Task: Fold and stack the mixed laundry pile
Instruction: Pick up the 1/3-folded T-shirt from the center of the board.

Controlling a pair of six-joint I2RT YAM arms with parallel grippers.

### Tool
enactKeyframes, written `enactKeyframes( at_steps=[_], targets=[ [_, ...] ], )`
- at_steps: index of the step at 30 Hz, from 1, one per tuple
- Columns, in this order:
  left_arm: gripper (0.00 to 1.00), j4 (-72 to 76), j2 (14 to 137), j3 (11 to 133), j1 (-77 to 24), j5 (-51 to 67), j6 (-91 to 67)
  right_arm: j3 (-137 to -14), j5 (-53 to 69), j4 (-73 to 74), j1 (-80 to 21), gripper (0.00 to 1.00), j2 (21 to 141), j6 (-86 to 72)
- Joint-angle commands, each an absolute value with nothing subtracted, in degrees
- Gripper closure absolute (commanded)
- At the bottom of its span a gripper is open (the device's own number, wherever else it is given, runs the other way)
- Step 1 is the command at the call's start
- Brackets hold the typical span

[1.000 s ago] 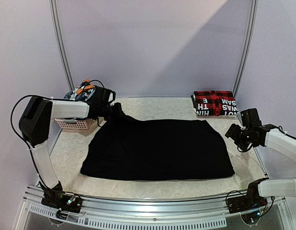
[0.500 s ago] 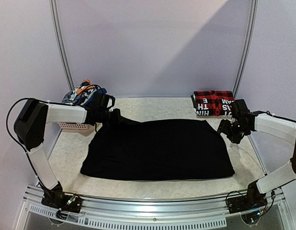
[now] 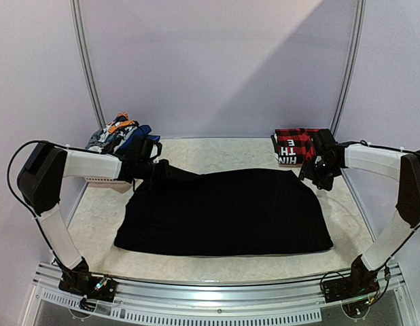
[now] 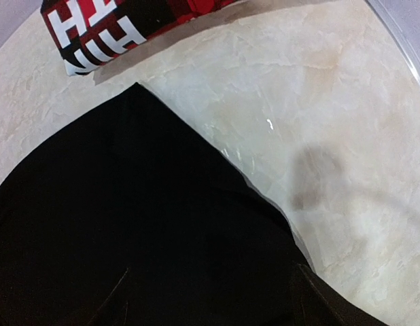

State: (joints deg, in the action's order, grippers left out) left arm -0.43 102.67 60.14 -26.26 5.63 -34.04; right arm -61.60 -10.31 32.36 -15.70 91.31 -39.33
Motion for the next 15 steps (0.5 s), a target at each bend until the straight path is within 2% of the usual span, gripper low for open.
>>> enactKeyframes(
  at_steps=[1,7,15],
  targets=[
    [1.00,1.3,101.1,59.0,-26.9,6.2,-33.1,-66.1,-10.1,32.7,-15.9,0.25,95.9,-37.2],
    [1.00,1.1,101.1,58.8,-26.9,6.2,-32.8,-73.5,-6.5,33.5,-16.2,0.38,104.4,-34.5],
    [1.00,0.8,101.3,58.8,-26.9,6.2,-32.2,-87.4,-10.5,41.6,-18.3,0.44,116.5,-31.7]
  ],
)
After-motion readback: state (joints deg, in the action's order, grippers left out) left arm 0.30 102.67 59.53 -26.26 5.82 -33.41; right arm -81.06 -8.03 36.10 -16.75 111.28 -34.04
